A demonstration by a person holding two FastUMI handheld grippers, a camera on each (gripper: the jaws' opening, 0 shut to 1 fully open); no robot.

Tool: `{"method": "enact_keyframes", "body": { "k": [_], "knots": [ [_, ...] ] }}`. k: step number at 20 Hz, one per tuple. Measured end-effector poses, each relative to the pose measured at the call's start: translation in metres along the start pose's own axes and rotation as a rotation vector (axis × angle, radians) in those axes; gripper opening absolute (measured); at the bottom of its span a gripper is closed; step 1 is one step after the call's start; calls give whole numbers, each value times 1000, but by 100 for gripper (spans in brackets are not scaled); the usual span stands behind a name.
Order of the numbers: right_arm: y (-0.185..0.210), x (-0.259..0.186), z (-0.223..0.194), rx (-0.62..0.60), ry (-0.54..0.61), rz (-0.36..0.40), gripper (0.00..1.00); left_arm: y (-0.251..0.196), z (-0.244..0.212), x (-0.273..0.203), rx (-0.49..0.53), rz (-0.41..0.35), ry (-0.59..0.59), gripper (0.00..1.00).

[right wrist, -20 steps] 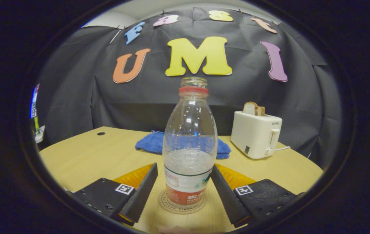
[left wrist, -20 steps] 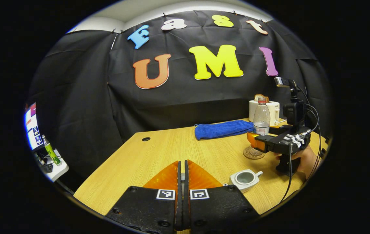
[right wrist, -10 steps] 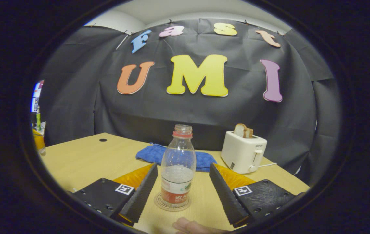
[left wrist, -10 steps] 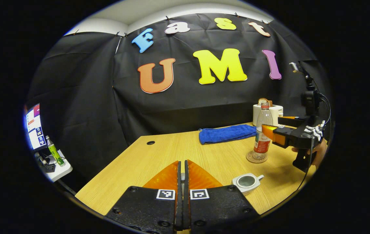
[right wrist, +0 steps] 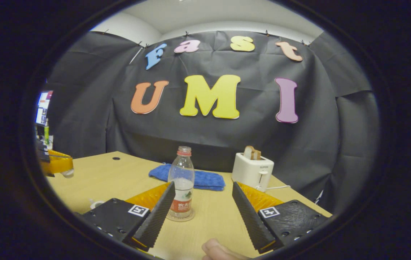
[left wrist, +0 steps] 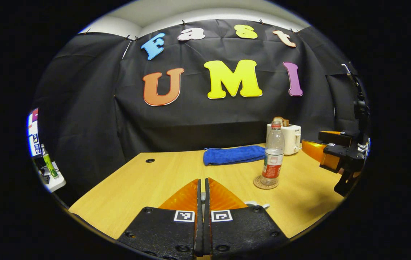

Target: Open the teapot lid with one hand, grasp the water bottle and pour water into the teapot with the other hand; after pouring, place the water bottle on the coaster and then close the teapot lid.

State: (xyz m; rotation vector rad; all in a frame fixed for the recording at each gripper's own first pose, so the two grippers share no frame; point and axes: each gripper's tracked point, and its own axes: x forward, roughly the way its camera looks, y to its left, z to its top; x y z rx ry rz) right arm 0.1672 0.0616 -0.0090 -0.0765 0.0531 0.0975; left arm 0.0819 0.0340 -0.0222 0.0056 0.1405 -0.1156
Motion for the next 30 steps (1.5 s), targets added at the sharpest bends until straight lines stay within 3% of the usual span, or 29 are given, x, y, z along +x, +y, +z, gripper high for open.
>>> {"method": "enact_keyframes", "body": {
  "k": [7, 13, 17, 20, 29, 30],
  "knots": [
    [-25, -14, -22, 13, 37, -10, 95, -41, -28, 23, 11, -80, 35, 3],
    [-23, -23, -30, 4, 33, 4, 99, -48, -36, 38, -92, -117, 25, 3],
    [-28, -23, -32, 16, 25, -4, 95, -68, -52, 43, -140, -169, 64, 3],
    [-29, -24, -32, 36, 24, -2, 95, -67, -51, 42, -65, -142, 48, 3],
    [-28, -27, -30, 9, 12, -4, 95, -65, -52, 40, -50, -125, 39, 4],
    [-28, -27, -30, 7, 11, -4, 99, -65, -53, 40, -47, -125, 39, 4]
  ]
}}
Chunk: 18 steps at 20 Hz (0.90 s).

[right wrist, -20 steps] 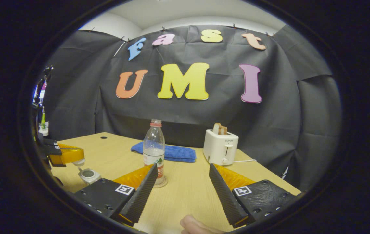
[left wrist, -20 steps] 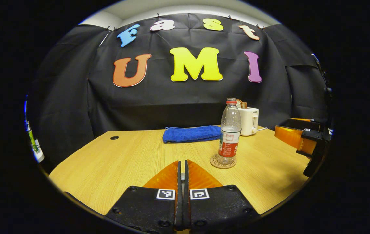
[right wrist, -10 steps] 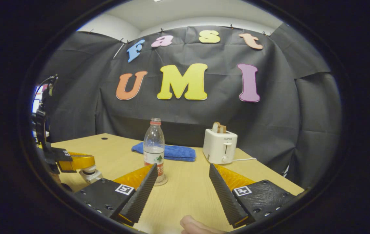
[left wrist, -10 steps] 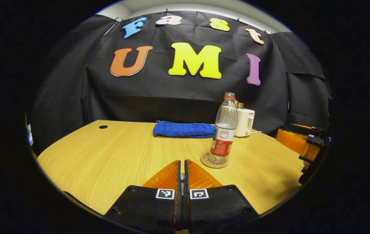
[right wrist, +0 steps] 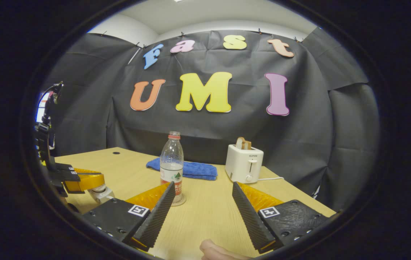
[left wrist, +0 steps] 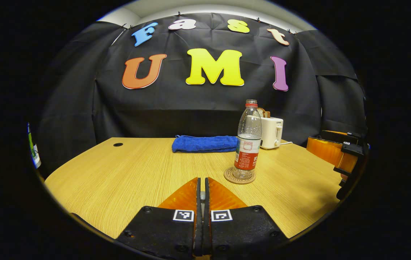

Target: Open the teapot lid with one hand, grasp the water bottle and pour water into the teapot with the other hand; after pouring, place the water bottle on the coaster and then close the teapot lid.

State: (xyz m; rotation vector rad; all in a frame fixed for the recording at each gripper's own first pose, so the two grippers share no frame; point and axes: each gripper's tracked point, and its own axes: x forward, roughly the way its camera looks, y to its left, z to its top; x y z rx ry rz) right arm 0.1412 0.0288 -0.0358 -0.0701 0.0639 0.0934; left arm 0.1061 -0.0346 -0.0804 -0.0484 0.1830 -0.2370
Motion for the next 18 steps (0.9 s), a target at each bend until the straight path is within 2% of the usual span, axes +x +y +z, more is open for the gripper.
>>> {"method": "enact_keyframes", "body": {
  "k": [2, 3, 5, 6, 14, 16, 17, 18],
  "knots": [
    [-2, 1, -1, 5, 4, 0, 99, -2, -5, 2, 0, 1, 21, 4],
    [-3, 2, -4, 10, 12, -3, 95, -2, -11, -2, -11, 12, 46, 4],
    [-6, 4, -8, 22, 25, -6, 98, -4, -9, -3, -20, 9, 38, 3],
    [-7, 3, -9, 29, 29, -5, 95, -4, -9, -3, -20, 9, 35, 4],
    [-8, -3, -2, 6, 19, -21, 95, -8, -10, -2, -44, -7, 47, 8],
    [-4, -8, 4, 0, 5, -22, 95, -9, -11, -8, -73, -1, 69, 19],
    [-4, -10, 6, -7, 2, -24, 95, -7, -11, -11, -79, 11, 73, 31],
    [-3, -13, 9, -16, -2, -27, 98, -4, -9, -12, -79, 21, 74, 34]
  ]
}}
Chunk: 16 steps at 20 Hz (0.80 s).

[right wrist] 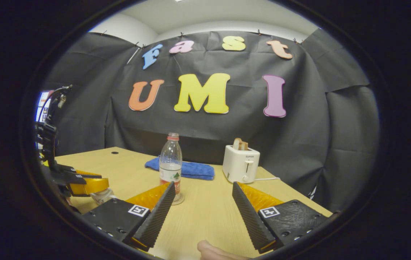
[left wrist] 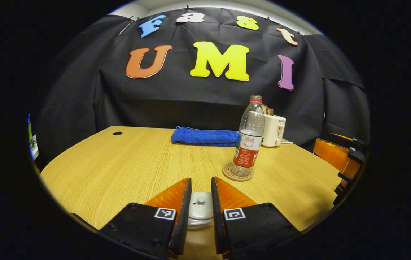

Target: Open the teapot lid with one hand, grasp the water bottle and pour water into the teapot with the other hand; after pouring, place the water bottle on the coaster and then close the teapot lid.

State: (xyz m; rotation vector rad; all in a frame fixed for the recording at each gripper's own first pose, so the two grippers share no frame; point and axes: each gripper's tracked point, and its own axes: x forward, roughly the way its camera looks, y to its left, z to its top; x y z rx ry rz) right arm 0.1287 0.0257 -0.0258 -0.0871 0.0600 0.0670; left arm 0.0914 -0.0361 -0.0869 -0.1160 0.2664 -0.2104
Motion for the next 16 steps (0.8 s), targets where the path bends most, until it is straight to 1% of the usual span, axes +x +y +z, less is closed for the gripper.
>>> {"method": "enact_keyframes", "body": {
  "k": [1, 4, 5, 6, 8, 9, 10, 11, 12, 13, 14, 15, 16],
  "knots": [
    [1, -3, 4, -6, -7, -5, 95, 1, 2, -3, -1, 7, -2, 35],
    [5, -16, 16, -7, -18, -6, 95, 5, 26, -18, -4, 12, -49, 36],
    [5, -20, 19, -9, -19, -9, 99, 6, 40, -24, -4, 15, -72, 36],
    [5, -25, 24, -11, -19, -16, 98, 10, 51, -30, -6, 24, -92, 36],
    [2, -33, 33, -11, -24, -30, 98, 15, 68, -44, -18, 35, -122, 39],
    [0, -39, 37, -6, -26, -39, 99, 18, 73, -51, -21, 46, -127, 41],
    [-3, -44, 41, -1, -28, -51, 95, 22, 79, -59, -23, 62, -134, 42],
    [-6, -49, 45, 5, -31, -59, 98, 27, 84, -66, -23, 80, -141, 43],
    [-6, -53, 48, 10, -31, -60, 98, 31, 90, -73, -25, 97, -154, 44],
    [-8, -54, 49, 15, -28, -60, 98, 34, 97, -81, -27, 112, -168, 48],
    [-9, -56, 50, 18, -26, -62, 95, 35, 103, -88, -31, 122, -187, 53],
    [-11, -57, 51, 19, -24, -67, 95, 36, 109, -93, -36, 126, -204, 64],
    [-12, -59, 51, 15, -23, -72, 95, 34, 112, -97, -37, 118, -207, 66]
  ]
}}
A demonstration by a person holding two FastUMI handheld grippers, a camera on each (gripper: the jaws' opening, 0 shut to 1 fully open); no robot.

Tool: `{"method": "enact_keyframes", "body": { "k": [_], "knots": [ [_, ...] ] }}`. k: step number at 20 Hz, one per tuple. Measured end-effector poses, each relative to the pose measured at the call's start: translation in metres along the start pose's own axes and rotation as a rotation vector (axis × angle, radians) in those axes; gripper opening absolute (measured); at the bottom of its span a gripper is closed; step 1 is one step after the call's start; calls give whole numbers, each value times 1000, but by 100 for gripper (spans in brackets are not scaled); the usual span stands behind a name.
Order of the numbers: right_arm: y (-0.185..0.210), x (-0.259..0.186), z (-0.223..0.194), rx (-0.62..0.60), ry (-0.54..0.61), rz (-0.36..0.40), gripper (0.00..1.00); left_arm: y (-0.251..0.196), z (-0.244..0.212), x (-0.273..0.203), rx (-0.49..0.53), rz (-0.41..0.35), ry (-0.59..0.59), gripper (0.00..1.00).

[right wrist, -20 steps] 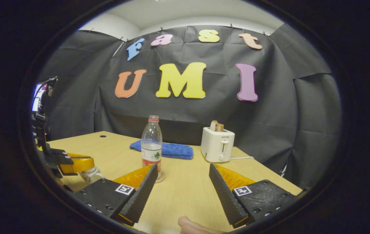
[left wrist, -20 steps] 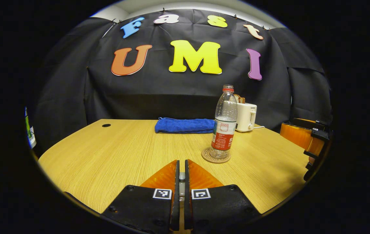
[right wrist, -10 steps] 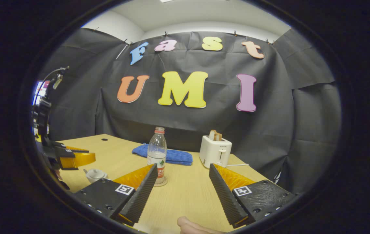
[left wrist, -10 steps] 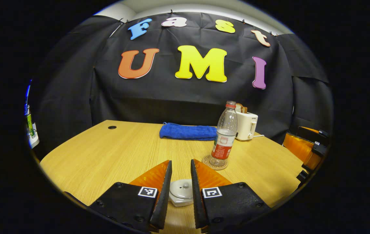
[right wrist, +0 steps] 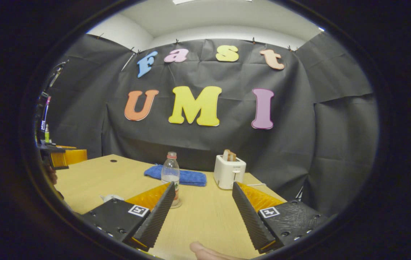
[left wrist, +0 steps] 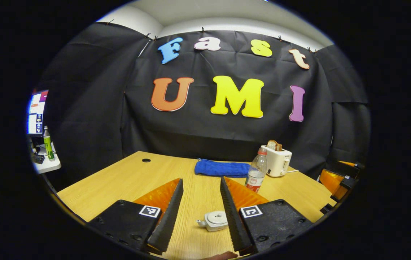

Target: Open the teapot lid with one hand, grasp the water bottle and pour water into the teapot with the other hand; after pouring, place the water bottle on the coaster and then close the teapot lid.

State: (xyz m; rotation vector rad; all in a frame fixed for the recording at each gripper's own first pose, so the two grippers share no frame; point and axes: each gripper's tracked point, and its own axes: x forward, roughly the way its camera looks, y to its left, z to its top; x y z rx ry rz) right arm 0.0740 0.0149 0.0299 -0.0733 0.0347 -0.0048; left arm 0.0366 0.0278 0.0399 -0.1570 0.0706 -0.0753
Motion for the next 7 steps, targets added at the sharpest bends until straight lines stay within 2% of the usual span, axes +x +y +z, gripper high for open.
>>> {"method": "enact_keyframes", "body": {
  "k": [1, 2, 3, 4, 7],
  "knots": [
    [-1, 0, -1, -5, 1, -4, 95, -3, 2, -4, 3, -10, -1, 83],
    [-1, -1, -1, -5, 2, -8, 98, -5, 2, -5, 14, -15, 3, 88],
    [0, -3, 0, -2, 2, -7, 98, -2, 2, -8, 29, -4, 6, 89],
    [2, -5, 0, -1, -1, -2, 95, 1, 0, -8, 44, 11, 12, 100],
    [3, -9, 5, -17, -25, -4, 98, 0, -5, -6, 70, 16, 33, 100]
  ]
}}
